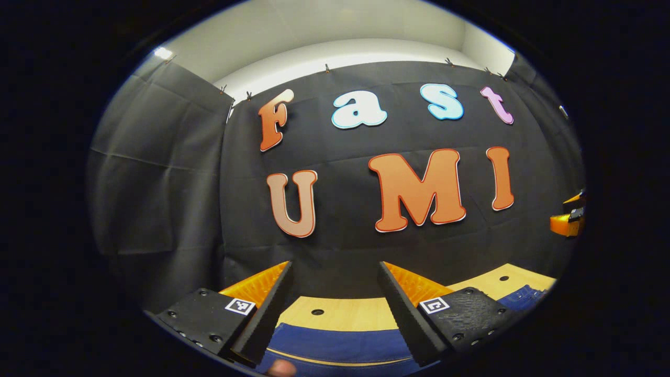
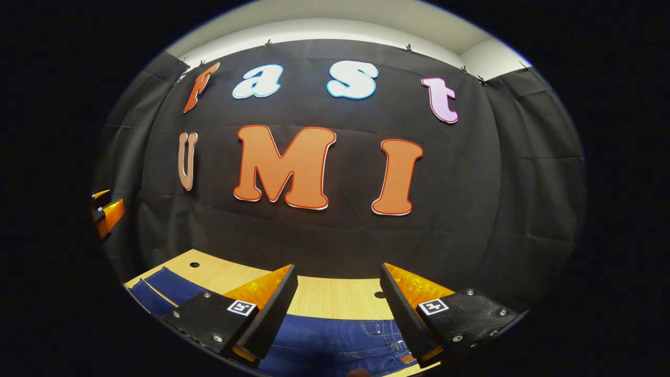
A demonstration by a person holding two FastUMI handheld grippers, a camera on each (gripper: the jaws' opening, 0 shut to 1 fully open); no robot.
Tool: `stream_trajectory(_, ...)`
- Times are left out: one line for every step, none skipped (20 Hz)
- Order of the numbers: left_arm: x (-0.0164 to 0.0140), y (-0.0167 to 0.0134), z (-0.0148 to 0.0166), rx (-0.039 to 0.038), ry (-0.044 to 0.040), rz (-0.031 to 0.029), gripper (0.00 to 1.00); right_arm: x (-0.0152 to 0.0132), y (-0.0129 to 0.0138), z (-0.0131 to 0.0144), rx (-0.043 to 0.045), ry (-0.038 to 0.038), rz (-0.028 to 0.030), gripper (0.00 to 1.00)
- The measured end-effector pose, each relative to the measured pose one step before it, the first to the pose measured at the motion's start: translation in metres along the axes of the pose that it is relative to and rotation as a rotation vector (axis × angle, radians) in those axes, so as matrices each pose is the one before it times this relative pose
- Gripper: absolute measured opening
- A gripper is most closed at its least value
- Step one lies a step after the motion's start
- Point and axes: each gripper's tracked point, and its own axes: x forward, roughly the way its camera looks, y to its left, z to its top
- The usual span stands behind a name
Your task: Grasp the waist and the cuffs of the jeans and fold them to make the two legs overlap; first hold the waist and fold one-third of the jeans toward the cuffs, then hold the cuffs and fold the remaining one-third in the same direction to finish folding.
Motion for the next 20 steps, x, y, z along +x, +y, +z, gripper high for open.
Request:
stream_trajectory(0.00144,-0.00225,-0.00747,-0.00601,0.02015,-0.00739,1.0,0.00029,-0.0058,-0.00625,0.0068,0.01857,-0.0083,0.97)
stream_trajectory(0.00114,-0.00116,-0.00895,-0.01118,0.0235,-0.00211,1.0,0.00011,-0.00703,-0.00571,0.00713,0.01434,-0.01118,0.97)
stream_trajectory(0.00137,0.00314,-0.00581,-0.01154,0.0194,0.00519,1.0,0.00106,-0.00711,-0.00568,0.00389,0.01383,-0.01119,0.97)
stream_trajectory(0.00204,0.00142,-0.00752,-0.0104,0.02288,-0.00255,1.0,0.00216,-0.00575,-0.00557,-0.00026,0.01548,-0.01295,0.97)
stream_trajectory(0.00072,0.00479,-0.0032,-0.00393,0.01183,0.01098,0.98,0.00089,-0.00699,-0.00706,-0.00274,0.01683,-0.01089,0.97)
stream_trajectory(0.00035,0.00479,-0.00348,0.00157,0.01076,0.0076,0.98,0.00054,-0.00561,-0.00635,-0.00019,0.01552,-0.0073,0.97)
stream_trajectory(0.00043,0.0047,-0.0034,0.00352,0.00993,0.01135,0.98,0.00227,-0.00375,-0.00589,0.00225,0.01628,-0.00424,0.97)
stream_trajectory(0.00184,0.00554,-0.00496,0.00492,0.01133,0.01132,0.98,0.00114,-0.00441,-0.0069,0.00727,0.01793,-0.00332,0.97)
stream_trajectory(0.00092,0.00523,-0.00363,0.00538,0.00843,0.01322,1.0,0.00137,-0.00416,-0.00655,0.00908,0.01457,0.00007,0.97)
stream_trajectory(0.00126,0.00502,-0.0056,0.00582,0.01195,0.01646,1.0,0.00155,-0.00429,-0.00777,0.00676,0.01895,-0.00345,0.97)
stream_trajectory(0.00073,0.00707,-0.00441,0.00275,0.01082,0.01859,0.98,0.00216,-0.00391,-0.00835,0.00501,0.01787,-0.00093,0.97)
stream_trajectory(0.00052,0.00761,-0.00683,0.00241,0.01574,0.01505,0.98,0.00303,-0.0041,-0.00891,0.00237,0.02411,-0.00368,0.97)
stream_trajectory(0.00078,0.00665,-0.00758,0.00066,0.01489,0.01466,0.98,0.00268,-0.00319,-0.00919,0.00218,0.02369,0.00086,0.97)
stream_trajectory(0.00136,0.00714,-0.009,-0.00073,0.01996,0.01023,0.98,0.0021,-0.0032,-0.00695,0.00148,0.02352,-0.00439,0.97)
stream_trajectory(0.00246,0.007,-0.00638,-0.00564,0.01858,0.00991,0.98,0.00247,-0.00352,-0.00688,0.00261,0.02231,-0.00631,0.97)
stream_trajectory(0.00291,0.00849,-0.00875,-0.00607,0.02592,0.00705,0.98,0.00016,-0.00598,-0.00829,0.00605,0.02831,-0.01327,0.98)
stream_trajectory(0.00403,0.00676,-0.00732,-0.01027,0.02211,0.00434,0.98,0.00274,-0.00221,-0.00622,0.01048,0.01929,-0.00851,1.0)
stream_trajectory(0.00357,0.00692,-0.00914,-0.01237,0.02788,-0.00378,0.98,0.00196,-0.00185,-0.0075,0.0148,0.02508,-0.00598,0.98)
stream_trajectory(0.00453,0.00539,-0.00911,-0.01368,0.0308,-0.00794,0.98,0.00293,-0.00152,-0.00787,0.02123,0.02764,-0.00594,0.98)
stream_trajectory(0.00548,0.00608,-0.01089,-0.01035,0.03402,-0.00752,0.98,0.00197,-0.0029,-0.01003,0.02737,0.04147,-0.00832,0.98)
